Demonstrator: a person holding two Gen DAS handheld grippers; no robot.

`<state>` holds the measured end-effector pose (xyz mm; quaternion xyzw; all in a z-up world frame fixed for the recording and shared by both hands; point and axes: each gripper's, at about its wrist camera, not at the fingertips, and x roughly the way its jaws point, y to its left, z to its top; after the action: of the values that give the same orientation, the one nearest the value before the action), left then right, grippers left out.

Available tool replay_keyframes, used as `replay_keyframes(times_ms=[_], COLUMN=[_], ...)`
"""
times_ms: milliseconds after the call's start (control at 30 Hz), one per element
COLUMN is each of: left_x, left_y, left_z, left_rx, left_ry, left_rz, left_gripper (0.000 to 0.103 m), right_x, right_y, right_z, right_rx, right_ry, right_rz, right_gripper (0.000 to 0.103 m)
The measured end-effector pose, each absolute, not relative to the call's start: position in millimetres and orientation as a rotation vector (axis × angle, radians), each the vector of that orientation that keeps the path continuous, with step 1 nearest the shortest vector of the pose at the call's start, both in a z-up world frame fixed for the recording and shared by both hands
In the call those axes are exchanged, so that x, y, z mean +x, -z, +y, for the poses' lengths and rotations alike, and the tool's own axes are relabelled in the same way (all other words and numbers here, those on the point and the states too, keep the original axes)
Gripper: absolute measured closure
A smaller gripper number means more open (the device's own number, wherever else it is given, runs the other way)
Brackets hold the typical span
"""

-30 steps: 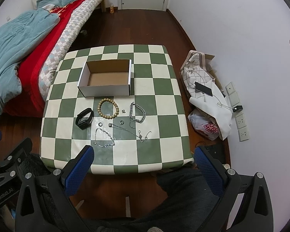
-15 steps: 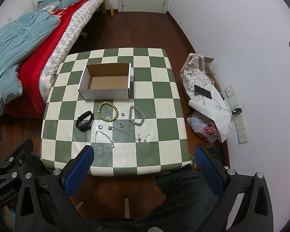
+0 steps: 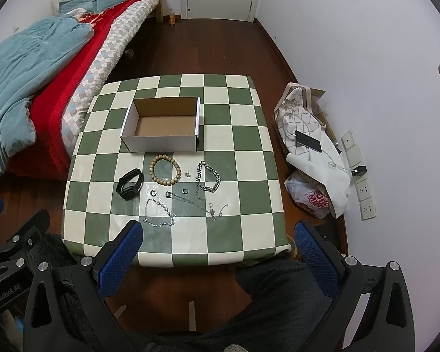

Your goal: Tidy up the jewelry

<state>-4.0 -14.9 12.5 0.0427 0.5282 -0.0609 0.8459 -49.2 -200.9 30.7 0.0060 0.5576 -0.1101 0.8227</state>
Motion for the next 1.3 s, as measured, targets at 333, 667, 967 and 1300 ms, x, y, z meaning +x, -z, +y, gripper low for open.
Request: replay_keyframes(times_ms=[333,667,967,1300], left_x=[-4.8,-6.9,-6.3,50.1], left_y=[-15.1,-17.1,-19.4,20.9], left_z=[-18.1,-16.1,-12.0,-9.2], left_rx=[0.087,0.086,0.088,0.205], left_ry=[0.125,0.127,0.112,-0.066], left_rz=[1.104,1.102,1.087,1.039], left_gripper=[0.000,0.000,0.000,0.000], right_x=[-50.0,-52.1,-50.9,-32.8], right_y=[-37.6,-40.9,-43.5,-0.1], right_z=[-198.2,-195.6,-194.2,-233.0], right_rx=[0.003,0.001,0.014,0.123], right_ry=[0.231,0.228,0.224,0.258], right_rz=[1.180,1.173,1.167,1.169], right_gripper=[0.000,0.000,0.000,0.000])
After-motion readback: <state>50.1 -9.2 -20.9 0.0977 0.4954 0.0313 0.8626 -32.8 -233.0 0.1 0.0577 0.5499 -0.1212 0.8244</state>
